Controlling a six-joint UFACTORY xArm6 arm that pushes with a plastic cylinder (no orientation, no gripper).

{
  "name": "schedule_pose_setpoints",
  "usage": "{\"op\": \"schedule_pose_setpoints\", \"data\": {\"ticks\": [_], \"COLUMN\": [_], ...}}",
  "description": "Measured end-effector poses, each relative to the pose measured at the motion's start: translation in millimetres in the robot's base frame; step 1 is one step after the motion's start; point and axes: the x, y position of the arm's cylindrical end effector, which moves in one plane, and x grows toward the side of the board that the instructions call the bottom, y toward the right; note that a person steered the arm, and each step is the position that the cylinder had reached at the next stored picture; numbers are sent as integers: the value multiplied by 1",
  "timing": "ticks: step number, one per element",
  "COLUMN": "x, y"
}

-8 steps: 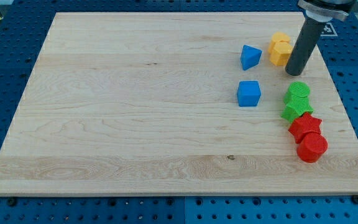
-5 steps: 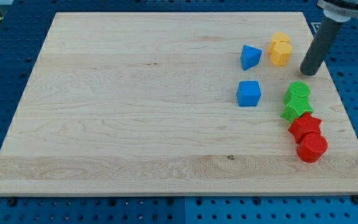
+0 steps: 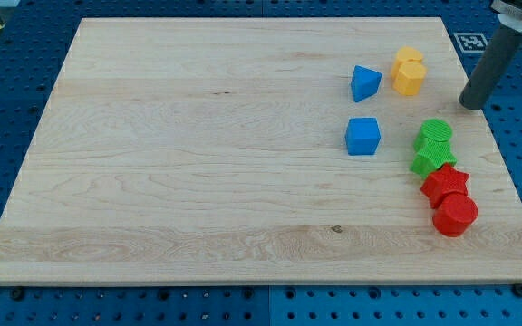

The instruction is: Point at the green star

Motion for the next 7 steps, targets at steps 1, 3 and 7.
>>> {"op": "schedule_pose_setpoints", "data": {"ticks": [1, 3, 7], "x": [0, 13, 106], "y": [1, 1, -29]}}
